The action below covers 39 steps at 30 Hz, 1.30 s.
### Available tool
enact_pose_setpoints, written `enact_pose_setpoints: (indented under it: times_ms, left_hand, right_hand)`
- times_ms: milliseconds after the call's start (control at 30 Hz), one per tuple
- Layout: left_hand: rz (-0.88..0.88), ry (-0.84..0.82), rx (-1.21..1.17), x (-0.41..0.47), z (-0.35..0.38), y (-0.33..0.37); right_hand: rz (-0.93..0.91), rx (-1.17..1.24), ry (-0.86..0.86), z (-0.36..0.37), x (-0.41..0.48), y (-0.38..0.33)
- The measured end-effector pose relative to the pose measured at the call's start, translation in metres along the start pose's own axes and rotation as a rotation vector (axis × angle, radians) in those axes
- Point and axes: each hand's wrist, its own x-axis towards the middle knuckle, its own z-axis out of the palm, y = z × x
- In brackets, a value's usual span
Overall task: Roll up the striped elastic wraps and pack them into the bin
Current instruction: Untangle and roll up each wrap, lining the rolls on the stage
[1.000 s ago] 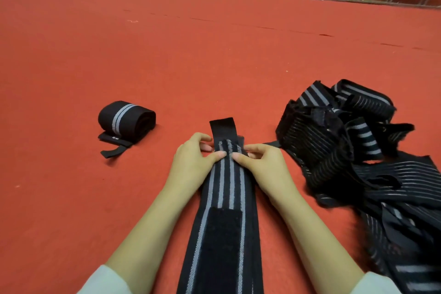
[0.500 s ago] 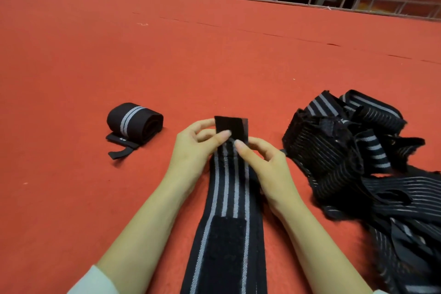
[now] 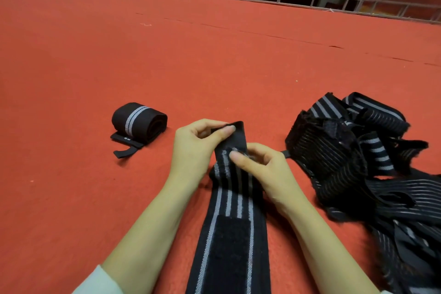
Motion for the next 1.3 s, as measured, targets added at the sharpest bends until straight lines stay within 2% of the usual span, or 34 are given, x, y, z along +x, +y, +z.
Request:
enact_pose_setpoints:
  times_ms: [100,233,300,400,533,633,767,833,933,1000,1200,1300]
  left_hand:
    - [-0.001,0.013,-0.016,-0.002,0.0,0.001]
    - [-0.133,-0.153,-0.095,-0.003,0.004,0.002]
    - [-0.175,-0.163,-0.103,-0.002,0.002,0.002]
    - [-0.173,-0.169,-0.017,0.0,-0.002,-0.003]
    - [-0.269,-0.291,0.026,-0.001,-0.002,-0.008]
    - [-0.204,-0.242,0.1,-0.001,-0.003,-0.01]
    - [-0.118,-0.201,0.254,-0.002,-0.002,-0.015]
    - [-0.098,-0.26,0.293,-0.001,-0.002,-0.017]
    - [-0.179,-0.42,0.162,-0.001,-0.005,-0.013]
    - [-0.172,-0.442,0.138,-0.001,-0.009,-0.011]
    - [-0.025,-0.307,0.23,0.001,-0.008,-0.012]
    - [0.056,-0.293,0.252,0.001,-0.009,-0.013]
  right_hand:
    - [0.044,-0.036,0.003,0.0,0.0,0.006]
    - [0.074,0.006,0.079,-0.003,0.002,0.01]
    - [0.068,-0.001,0.081,-0.002,0.002,0.01]
    - [0.037,-0.032,0.084,0.0,0.003,0.011]
    - [-0.008,-0.055,0.075,-0.003,0.002,0.009]
    - [-0.018,-0.138,0.022,-0.001,0.001,0.009]
    - [-0.028,-0.194,0.061,0.001,0.003,0.008]
    - [-0.026,-0.212,0.095,-0.001,0.004,0.007]
    - [-0.019,-0.202,0.13,-0.005,0.004,0.008]
    - [-0.015,-0.169,0.123,-0.007,0.004,0.007]
    - [0.053,0.005,0.133,-0.006,0.004,0.006]
    - [0.097,0.055,0.146,-0.005,0.007,0.006]
